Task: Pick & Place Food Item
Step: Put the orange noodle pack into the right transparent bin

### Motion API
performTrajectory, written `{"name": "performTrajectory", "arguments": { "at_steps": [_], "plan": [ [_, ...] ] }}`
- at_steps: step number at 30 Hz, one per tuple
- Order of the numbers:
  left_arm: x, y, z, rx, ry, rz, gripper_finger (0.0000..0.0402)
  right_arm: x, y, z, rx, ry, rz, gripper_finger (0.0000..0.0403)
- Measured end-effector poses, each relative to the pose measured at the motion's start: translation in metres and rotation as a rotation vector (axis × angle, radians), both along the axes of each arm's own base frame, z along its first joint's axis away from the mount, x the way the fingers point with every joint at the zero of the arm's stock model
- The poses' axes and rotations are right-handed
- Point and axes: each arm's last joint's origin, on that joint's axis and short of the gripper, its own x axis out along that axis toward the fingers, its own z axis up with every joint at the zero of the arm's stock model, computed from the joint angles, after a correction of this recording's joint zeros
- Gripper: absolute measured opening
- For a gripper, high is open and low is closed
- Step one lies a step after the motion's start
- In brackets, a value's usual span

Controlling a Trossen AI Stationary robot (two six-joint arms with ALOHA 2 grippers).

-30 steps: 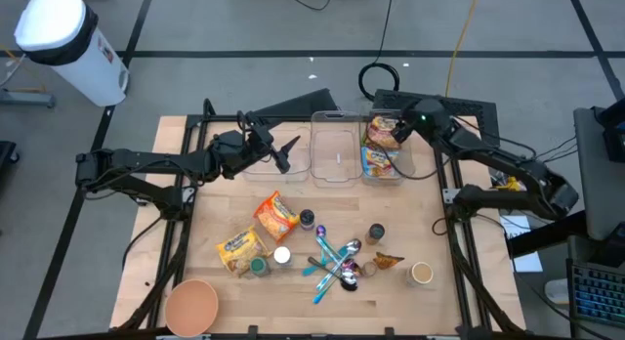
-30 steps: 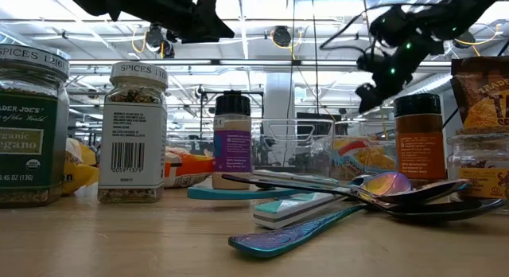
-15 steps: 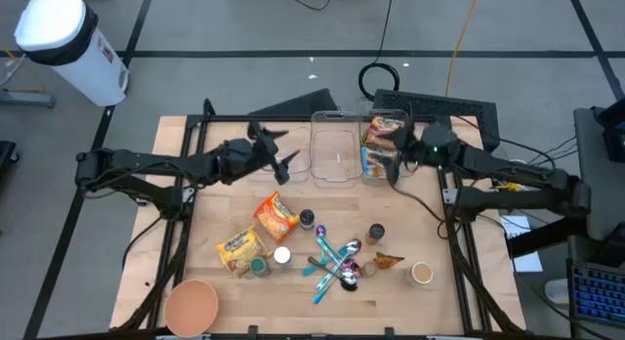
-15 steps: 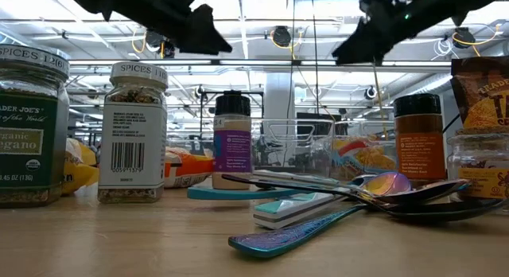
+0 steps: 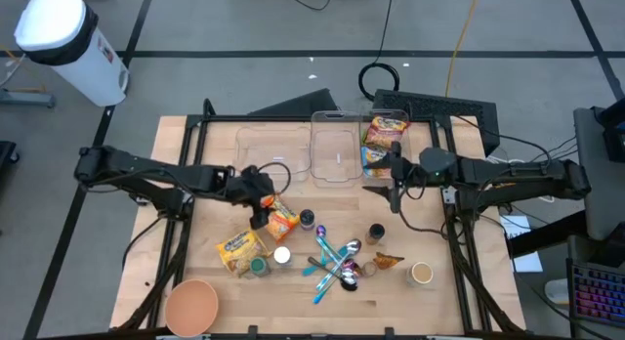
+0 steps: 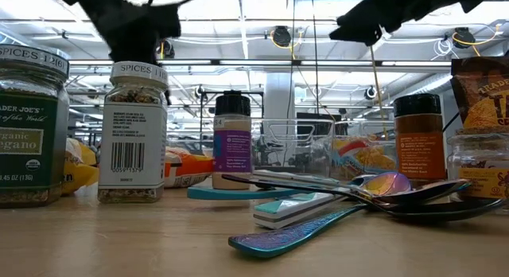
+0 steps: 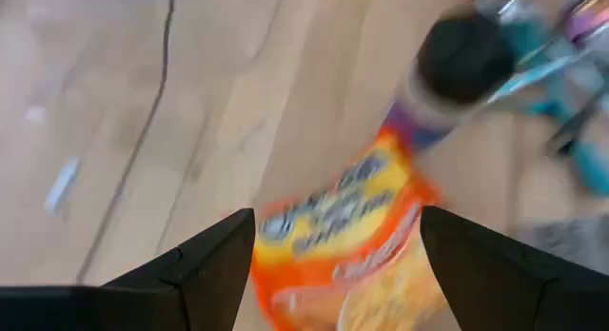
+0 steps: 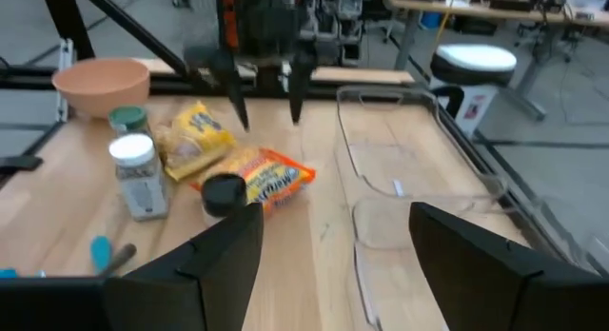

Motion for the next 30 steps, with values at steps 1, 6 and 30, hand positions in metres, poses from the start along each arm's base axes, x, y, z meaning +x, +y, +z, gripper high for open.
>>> {"name": "performTrajectory", "arguments": {
  "at_steps": [1, 6, 30],
  "plan": [
    [-0.001, -0.002, -0.004, -0.005, 0.013, 0.008, 0.0308, 0.0, 0.001, 0.001, -0.002, -0.011, 0.004, 0.0255],
    [-0.001, -0.005, -0.025, -0.027, 0.088, 0.039, 0.0308, 0.001, 0.001, 0.003, -0.011, -0.032, 0.01, 0.0255],
    [0.013, -0.006, -0.057, -0.096, 0.221, 0.019, 0.0158, 0.001, 0.001, 0.003, -0.009, -0.032, 0.009, 0.0254]
  ]
}}
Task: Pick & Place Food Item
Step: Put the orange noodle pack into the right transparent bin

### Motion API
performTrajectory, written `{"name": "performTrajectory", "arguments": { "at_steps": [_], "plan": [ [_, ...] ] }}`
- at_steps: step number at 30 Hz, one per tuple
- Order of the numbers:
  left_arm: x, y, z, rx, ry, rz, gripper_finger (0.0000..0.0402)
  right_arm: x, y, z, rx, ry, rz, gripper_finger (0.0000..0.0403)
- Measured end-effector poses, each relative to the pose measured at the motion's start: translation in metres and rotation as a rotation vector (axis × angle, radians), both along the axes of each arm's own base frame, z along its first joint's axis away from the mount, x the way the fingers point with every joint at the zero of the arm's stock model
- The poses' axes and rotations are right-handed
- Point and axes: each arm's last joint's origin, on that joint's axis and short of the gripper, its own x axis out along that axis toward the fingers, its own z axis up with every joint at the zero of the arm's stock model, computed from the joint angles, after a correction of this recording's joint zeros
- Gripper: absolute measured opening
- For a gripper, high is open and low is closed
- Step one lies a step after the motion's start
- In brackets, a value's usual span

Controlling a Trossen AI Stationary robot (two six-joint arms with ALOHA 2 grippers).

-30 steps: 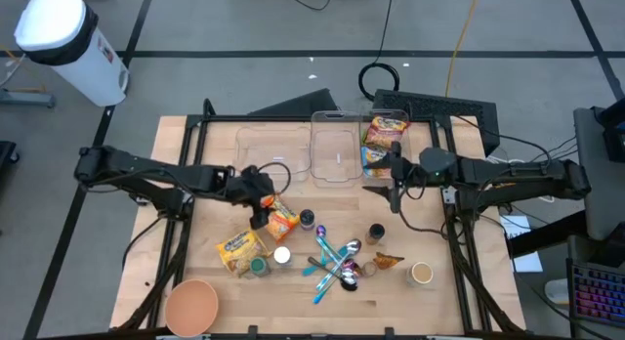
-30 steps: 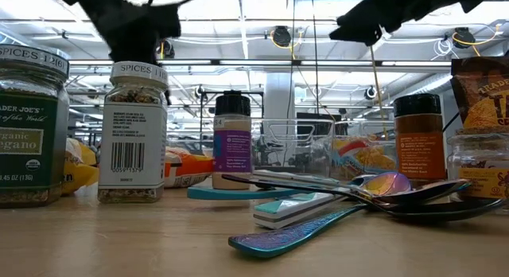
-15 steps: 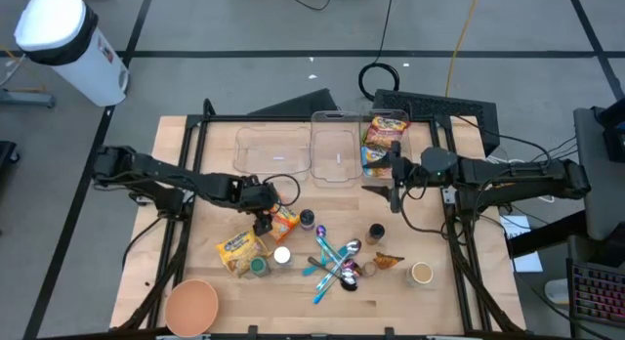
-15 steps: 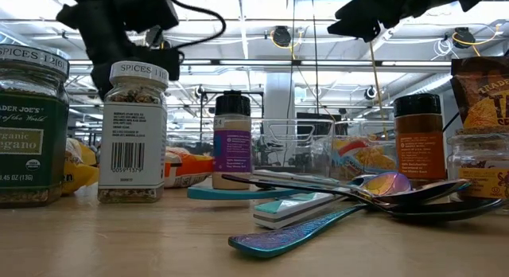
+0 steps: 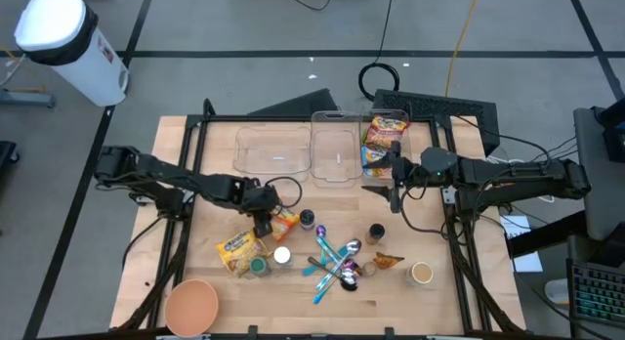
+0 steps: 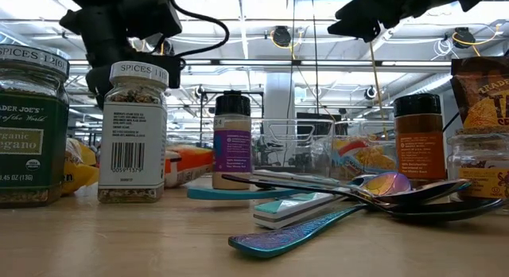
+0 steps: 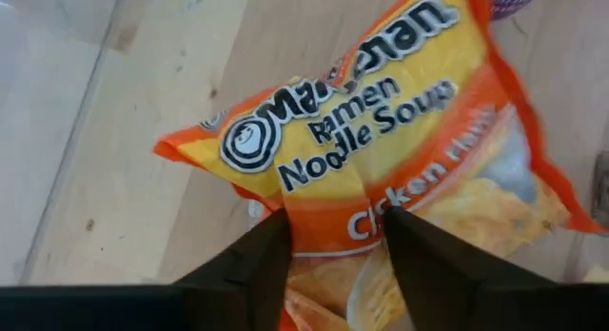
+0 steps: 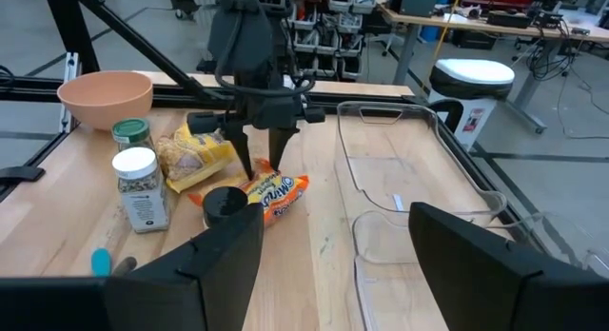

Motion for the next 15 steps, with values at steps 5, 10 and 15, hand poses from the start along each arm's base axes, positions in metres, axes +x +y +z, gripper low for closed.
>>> {"name": "performTrajectory", "arguments": {
  "at_steps": [5, 10, 15],
  "plan": [
    [-0.002, 0.0, 0.006, -0.001, -0.024, -0.003, 0.0094, 0.0, 0.0, 0.0, 0.001, 0.003, 0.0, 0.0254],
    [-0.011, 0.001, 0.018, -0.001, -0.034, -0.002, 0.0041, 0.0, 0.0, 0.0, 0.001, 0.005, 0.0, 0.0254],
    [-0.022, 0.002, 0.036, -0.005, -0.094, 0.0, 0.0005, 0.0, 0.0, 0.0, 0.001, 0.004, 0.0, 0.0254]
  ]
}}
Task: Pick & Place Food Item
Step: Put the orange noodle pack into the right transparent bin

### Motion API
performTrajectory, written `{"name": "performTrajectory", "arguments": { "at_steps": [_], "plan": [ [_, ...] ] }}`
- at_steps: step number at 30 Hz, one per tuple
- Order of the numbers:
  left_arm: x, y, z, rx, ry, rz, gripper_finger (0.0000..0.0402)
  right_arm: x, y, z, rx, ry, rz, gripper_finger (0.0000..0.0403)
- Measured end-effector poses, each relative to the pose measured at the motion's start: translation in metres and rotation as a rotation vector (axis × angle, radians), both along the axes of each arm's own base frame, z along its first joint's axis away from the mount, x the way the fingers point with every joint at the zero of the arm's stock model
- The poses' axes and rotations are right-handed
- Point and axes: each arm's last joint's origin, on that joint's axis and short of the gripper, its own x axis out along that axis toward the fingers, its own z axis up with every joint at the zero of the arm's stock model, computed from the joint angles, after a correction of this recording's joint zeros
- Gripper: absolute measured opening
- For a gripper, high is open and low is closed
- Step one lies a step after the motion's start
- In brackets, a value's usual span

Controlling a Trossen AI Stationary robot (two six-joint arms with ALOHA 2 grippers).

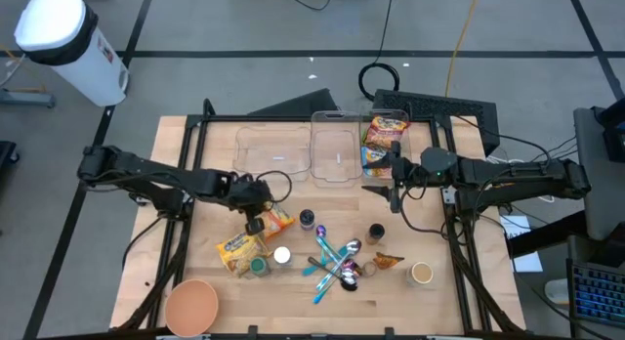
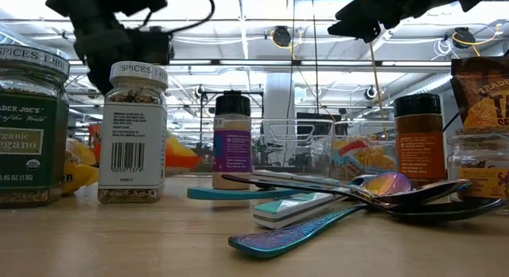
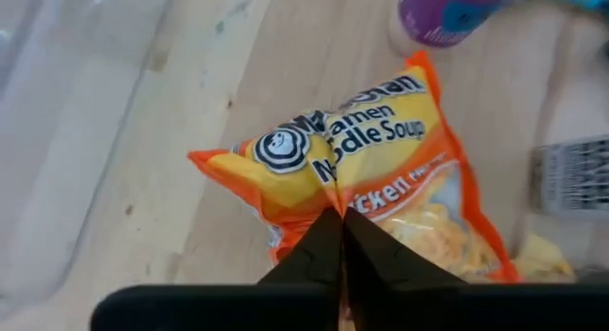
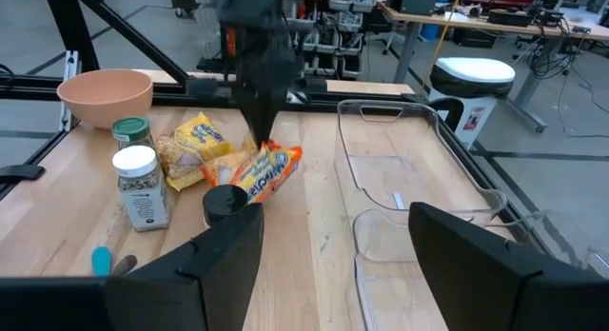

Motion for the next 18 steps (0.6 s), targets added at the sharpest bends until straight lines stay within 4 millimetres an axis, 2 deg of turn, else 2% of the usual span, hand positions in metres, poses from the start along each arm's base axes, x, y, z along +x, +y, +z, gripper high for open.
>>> {"name": "performTrajectory", "arguments": {
  "at_steps": [6, 11, 15, 18],
  "plan": [
    [-0.015, 0.002, 0.029, 0.041, -0.153, 0.011, 0.0012, 0.0, 0.0, 0.0, 0.0, -0.001, 0.0, 0.0254],
    [-0.026, 0.005, 0.066, 0.128, -0.335, -0.002, 0.0008, 0.0, 0.0, 0.0, 0.007, -0.002, -0.002, 0.0254],
    [-0.032, 0.008, 0.097, 0.251, -0.471, -0.013, 0.0015, 0.0, 0.0, 0.0, 0.008, -0.001, -0.002, 0.0254],
    [-0.029, 0.01, 0.115, 0.412, -0.573, -0.015, 0.0008, 0.0, 0.0, 0.0, 0.007, -0.001, -0.002, 0.0254]
  ]
}}
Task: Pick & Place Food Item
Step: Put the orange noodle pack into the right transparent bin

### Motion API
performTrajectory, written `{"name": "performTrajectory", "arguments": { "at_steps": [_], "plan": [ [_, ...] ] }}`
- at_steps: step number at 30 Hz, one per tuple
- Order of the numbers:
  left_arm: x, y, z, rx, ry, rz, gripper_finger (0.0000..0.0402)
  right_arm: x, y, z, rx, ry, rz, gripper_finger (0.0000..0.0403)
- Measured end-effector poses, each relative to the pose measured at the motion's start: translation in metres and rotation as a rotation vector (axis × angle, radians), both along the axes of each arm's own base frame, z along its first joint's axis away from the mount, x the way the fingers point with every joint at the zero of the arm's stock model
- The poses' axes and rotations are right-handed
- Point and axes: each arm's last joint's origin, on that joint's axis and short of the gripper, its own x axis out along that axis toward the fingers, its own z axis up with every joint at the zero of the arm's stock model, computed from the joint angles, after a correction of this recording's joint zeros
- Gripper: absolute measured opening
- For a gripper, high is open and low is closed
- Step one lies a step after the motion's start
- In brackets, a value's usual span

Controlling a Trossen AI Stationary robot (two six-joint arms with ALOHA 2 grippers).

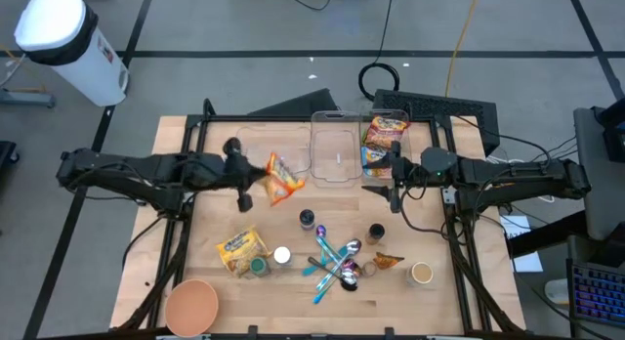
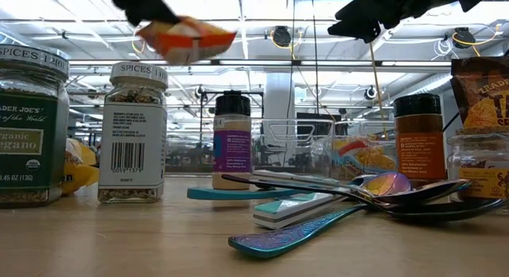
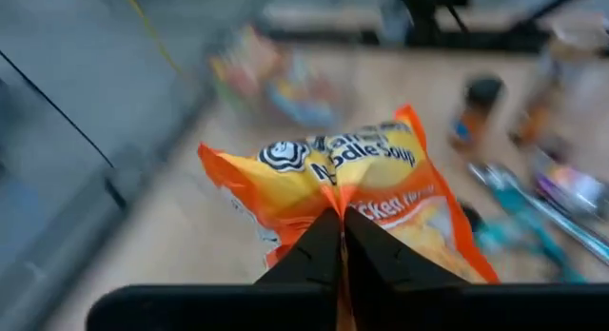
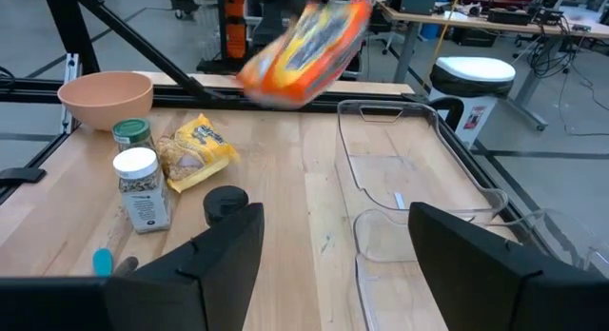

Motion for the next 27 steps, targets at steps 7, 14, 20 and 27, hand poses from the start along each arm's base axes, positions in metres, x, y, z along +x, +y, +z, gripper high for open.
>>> {"name": "performTrajectory", "arguments": {
  "at_steps": [7, 14, 20, 27],
  "plan": [
    [0.021, 0.007, 0.029, 0.28, -0.263, 0.049, 0.0019, 0.0, -0.001, 0.0, 0.0, -0.006, -0.036, 0.0254],
    [0.057, 0.017, 0.021, 0.453, -0.305, 0.076, 0.0005, 0.015, -0.005, -0.001, 0.067, -0.063, -0.149, 0.0254],
    [0.088, 0.025, 0.007, 0.577, -0.337, 0.11, 0.0016, 0.045, -0.011, -0.008, 0.158, -0.19, -0.253, 0.0254],
    [0.101, 0.028, 0.003, 0.709, -0.374, 0.144, 0.001, 0.069, -0.025, -0.01, 0.225, -0.403, -0.273, 0.0254]
  ]
}}
